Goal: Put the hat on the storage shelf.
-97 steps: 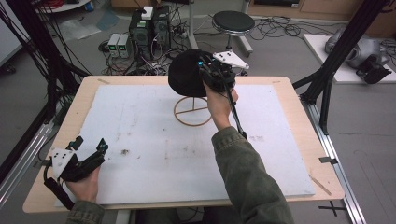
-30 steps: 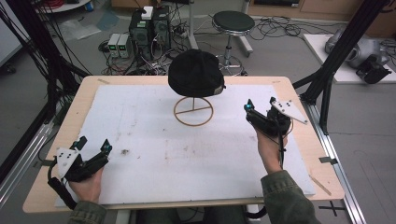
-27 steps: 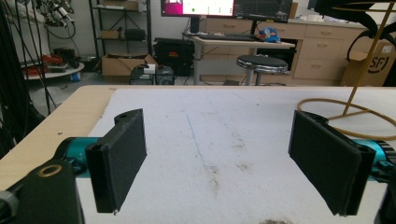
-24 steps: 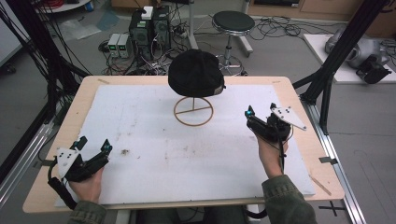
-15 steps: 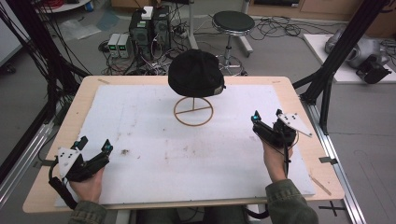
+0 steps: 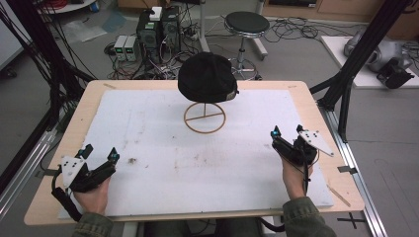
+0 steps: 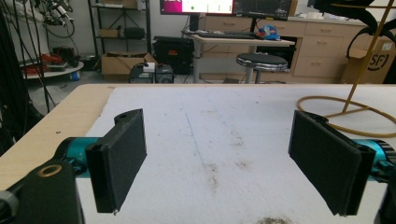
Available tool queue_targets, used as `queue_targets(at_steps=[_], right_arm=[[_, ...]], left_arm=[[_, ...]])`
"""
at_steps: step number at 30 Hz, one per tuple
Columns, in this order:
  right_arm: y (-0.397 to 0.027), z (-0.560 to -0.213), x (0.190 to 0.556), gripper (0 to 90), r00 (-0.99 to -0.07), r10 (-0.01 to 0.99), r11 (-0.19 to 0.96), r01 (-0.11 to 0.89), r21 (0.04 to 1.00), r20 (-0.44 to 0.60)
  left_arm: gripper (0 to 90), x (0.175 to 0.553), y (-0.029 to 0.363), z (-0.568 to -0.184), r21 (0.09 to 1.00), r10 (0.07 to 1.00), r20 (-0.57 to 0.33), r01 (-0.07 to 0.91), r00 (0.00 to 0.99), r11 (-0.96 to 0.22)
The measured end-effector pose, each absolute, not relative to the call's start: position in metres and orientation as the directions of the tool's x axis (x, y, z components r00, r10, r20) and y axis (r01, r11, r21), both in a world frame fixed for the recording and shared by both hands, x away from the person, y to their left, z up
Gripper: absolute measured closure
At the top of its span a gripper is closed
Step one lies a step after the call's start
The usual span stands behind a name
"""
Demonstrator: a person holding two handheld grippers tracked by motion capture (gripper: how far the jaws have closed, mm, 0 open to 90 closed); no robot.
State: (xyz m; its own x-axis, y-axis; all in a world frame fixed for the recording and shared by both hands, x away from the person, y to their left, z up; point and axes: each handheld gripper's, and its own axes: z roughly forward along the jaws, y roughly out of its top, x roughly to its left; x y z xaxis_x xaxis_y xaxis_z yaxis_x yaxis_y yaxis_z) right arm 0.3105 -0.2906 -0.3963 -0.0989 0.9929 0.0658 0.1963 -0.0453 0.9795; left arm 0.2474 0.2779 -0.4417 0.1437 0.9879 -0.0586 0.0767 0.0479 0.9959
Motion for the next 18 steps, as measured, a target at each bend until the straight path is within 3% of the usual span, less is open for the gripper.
queue_targets(at_steps=[11, 18], right_arm=[[-0.3, -0.416, 0.308, 17.9, -0.049, 0.995, -0.073, 0.214, 0.974, 0.085], [-0.294, -0.415, 0.304, 17.7, -0.051, 0.998, -0.024, 0.183, 0.983, 0.034]], left_arm=[[19.3, 0.249, 0.277, -0.443, 0.996, 0.988, -0.051, 0.084, 0.146, 0.04], [19.4, 0.249, 0.276, -0.443, 0.996, 0.987, -0.053, 0.085, 0.15, 0.04]])
